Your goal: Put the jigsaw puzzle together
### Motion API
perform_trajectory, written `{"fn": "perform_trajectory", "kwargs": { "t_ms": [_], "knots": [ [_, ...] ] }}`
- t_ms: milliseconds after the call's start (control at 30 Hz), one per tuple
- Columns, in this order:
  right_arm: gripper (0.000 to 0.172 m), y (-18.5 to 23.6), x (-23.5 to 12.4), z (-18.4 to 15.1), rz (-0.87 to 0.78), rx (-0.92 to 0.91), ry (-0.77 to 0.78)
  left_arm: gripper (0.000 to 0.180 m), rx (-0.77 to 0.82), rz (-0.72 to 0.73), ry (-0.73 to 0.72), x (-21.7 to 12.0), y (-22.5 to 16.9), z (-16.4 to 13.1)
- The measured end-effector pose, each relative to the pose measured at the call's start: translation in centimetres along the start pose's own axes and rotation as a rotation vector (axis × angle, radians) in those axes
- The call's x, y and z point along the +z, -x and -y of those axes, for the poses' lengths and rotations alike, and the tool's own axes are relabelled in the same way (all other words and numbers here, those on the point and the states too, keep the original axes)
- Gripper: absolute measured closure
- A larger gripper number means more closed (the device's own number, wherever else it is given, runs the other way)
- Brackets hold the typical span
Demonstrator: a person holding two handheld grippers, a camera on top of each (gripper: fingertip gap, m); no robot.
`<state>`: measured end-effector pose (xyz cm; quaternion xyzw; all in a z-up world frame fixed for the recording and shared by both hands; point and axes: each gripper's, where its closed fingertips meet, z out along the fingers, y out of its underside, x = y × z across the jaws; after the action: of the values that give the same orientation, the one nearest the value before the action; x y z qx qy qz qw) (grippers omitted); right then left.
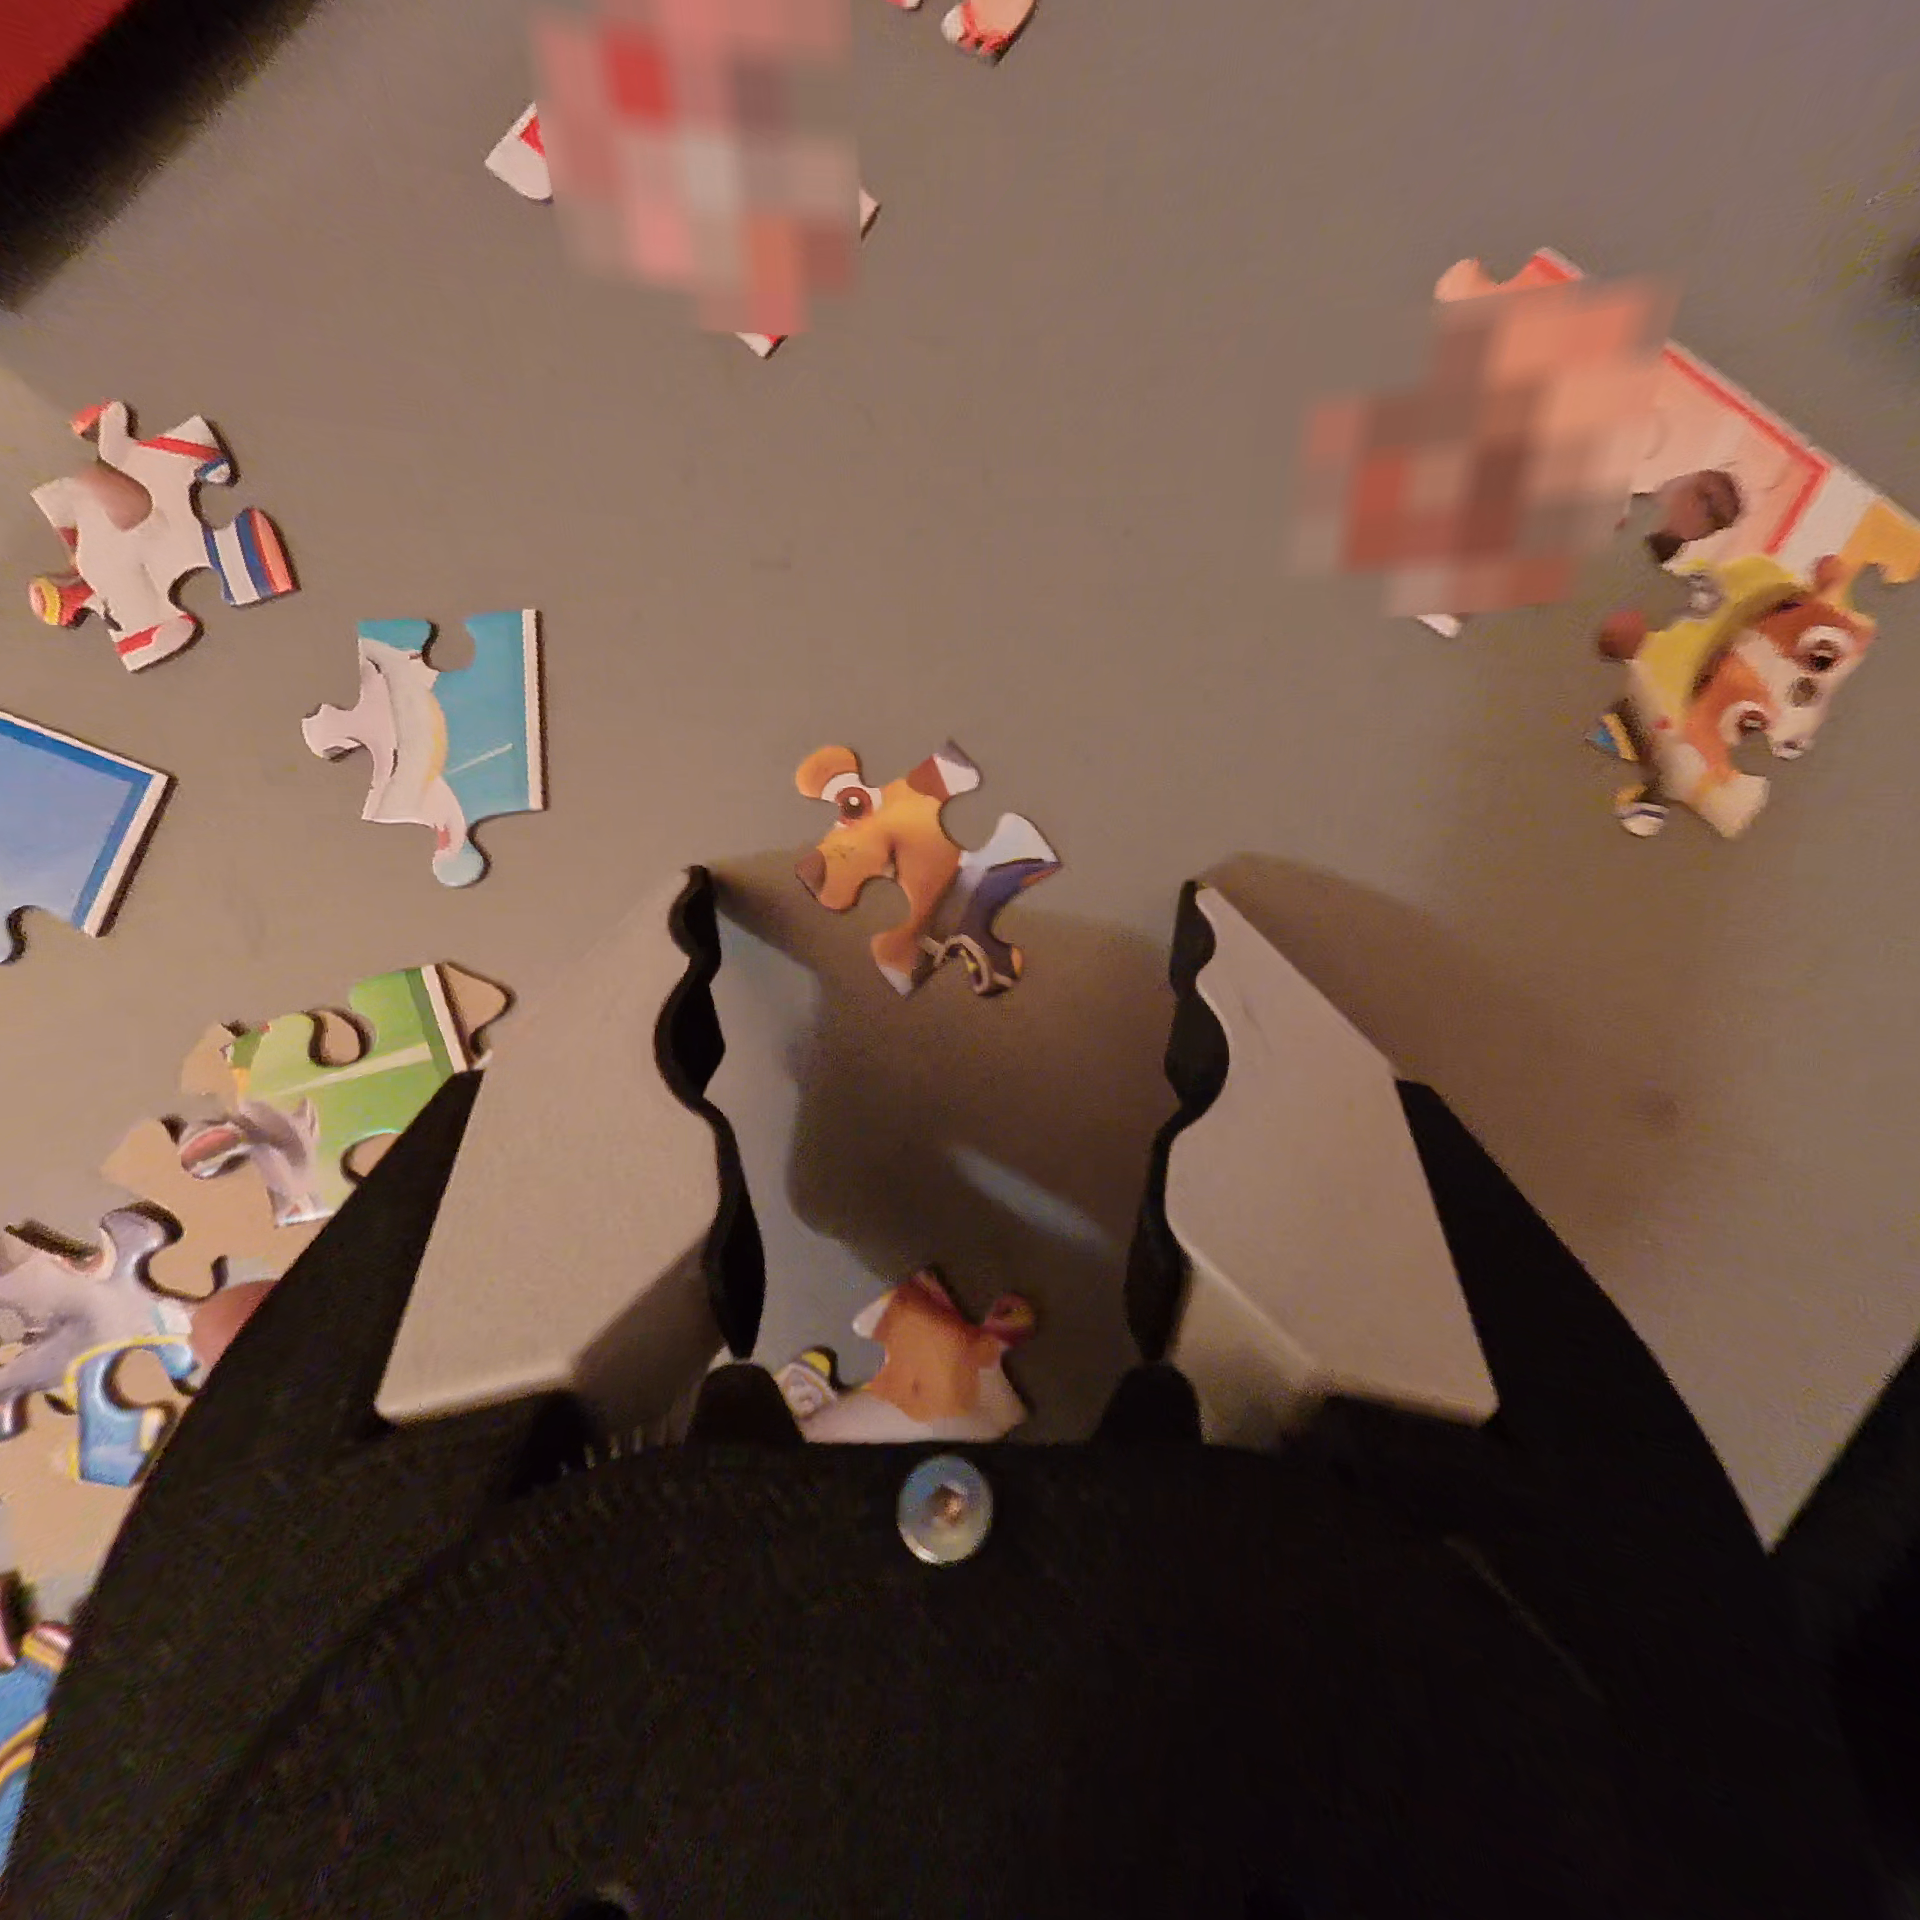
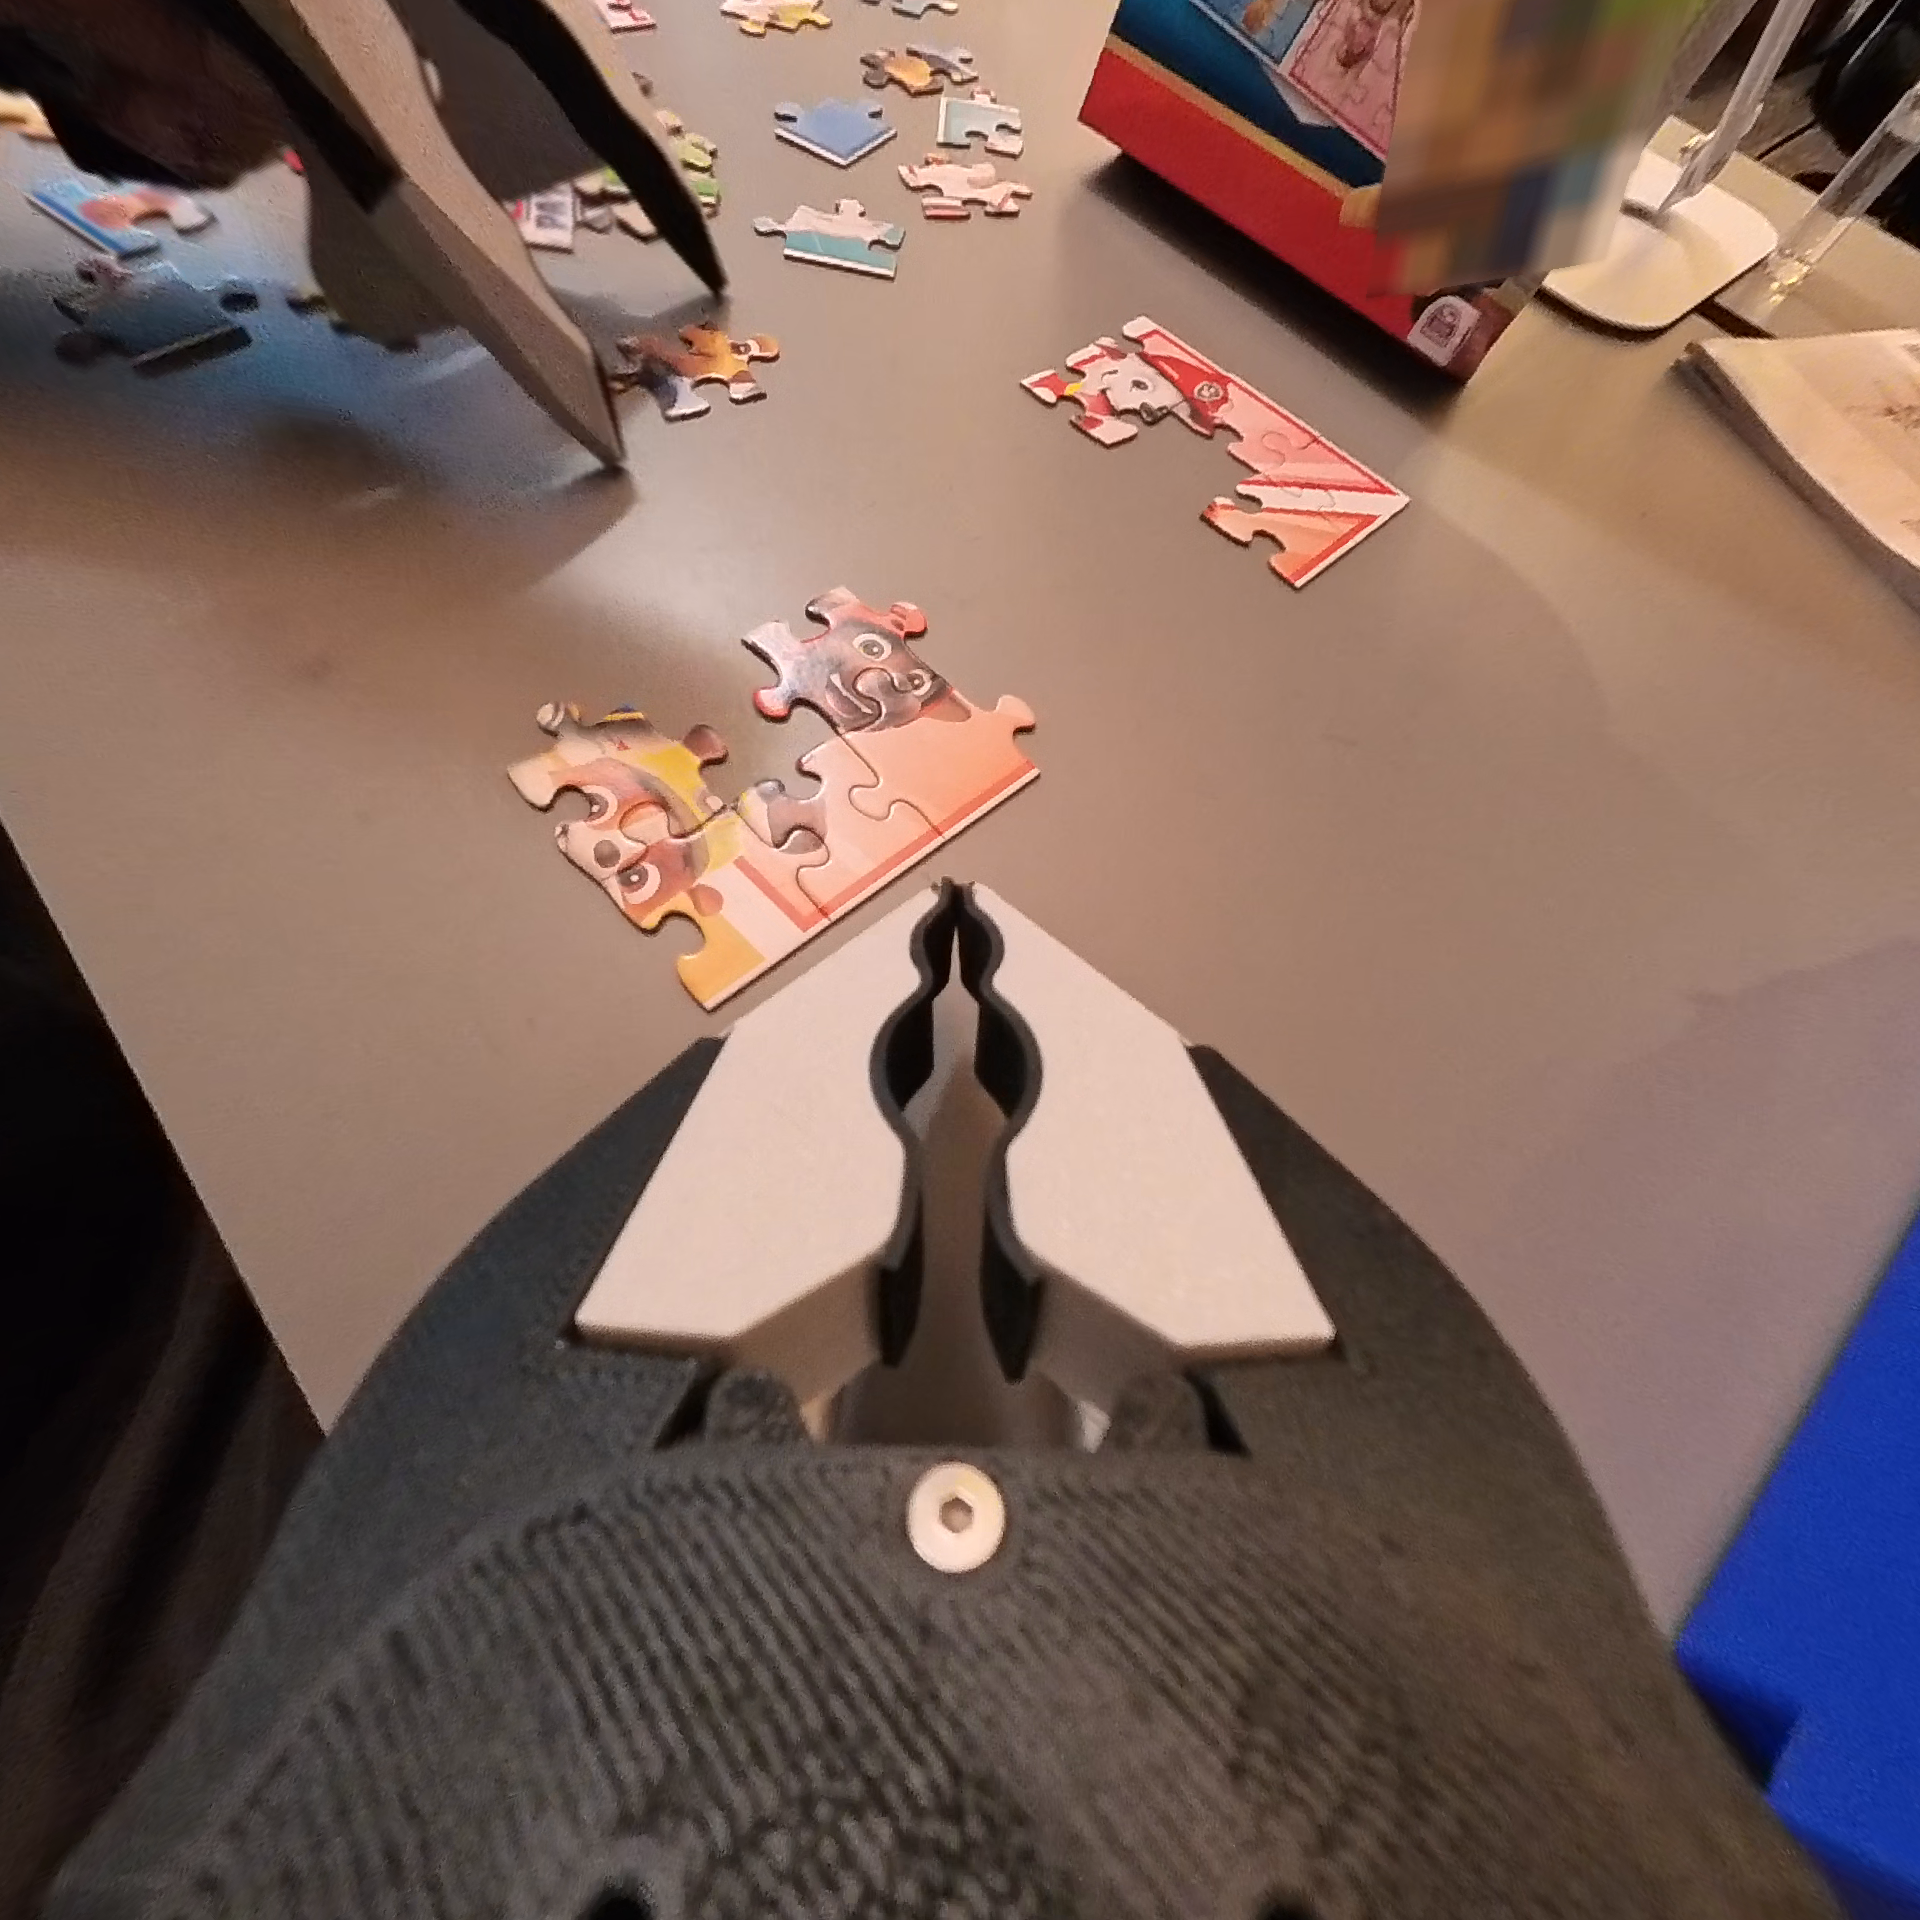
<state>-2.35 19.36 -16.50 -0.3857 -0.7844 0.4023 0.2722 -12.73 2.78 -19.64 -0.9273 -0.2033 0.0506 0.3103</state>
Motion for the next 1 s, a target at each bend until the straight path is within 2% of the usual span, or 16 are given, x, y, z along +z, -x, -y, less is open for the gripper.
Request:
{"fn": "perform_trajectory", "kwargs": {
  "t_ms": [33,200,333,633,667,733,1000],
  "knots": [
    [0.172,0.0,-0.1,0.1,-0.002,0.000,-0.007,0.097,-0.003,0.002,-0.006,0.2,0.1,0.2],
    [0.172,-0.1,-0.4,0.4,-0.015,-0.011,-0.033,0.132,-0.036,0.002,-0.038,0.0,-0.4,0.4],
    [0.172,0.0,-0.3,0.3,-0.019,-0.016,-0.024,0.146,-0.037,-0.014,-0.045,-0.5,-1.1,-0.2],
    [0.172,0.0,0.1,-0.2,0.005,0.008,0.013,0.149,-0.014,-0.048,-0.050,-1.2,-3.1,-1.0],
    [0.172,0.0,0.1,-0.1,0.003,0.008,0.012,0.159,-0.011,-0.051,-0.060,-1.4,-3.3,-0.9],
    [0.172,0.0,0.1,-0.1,0.000,0.004,0.010,0.160,-0.010,-0.062,-0.085,-1.8,-3.9,-0.5],
    [0.172,0.0,0.1,-0.1,-0.021,-0.023,0.012,0.149,0.013,-0.048,-0.076,-2.3,-4.2,-0.6]
  ]
}}
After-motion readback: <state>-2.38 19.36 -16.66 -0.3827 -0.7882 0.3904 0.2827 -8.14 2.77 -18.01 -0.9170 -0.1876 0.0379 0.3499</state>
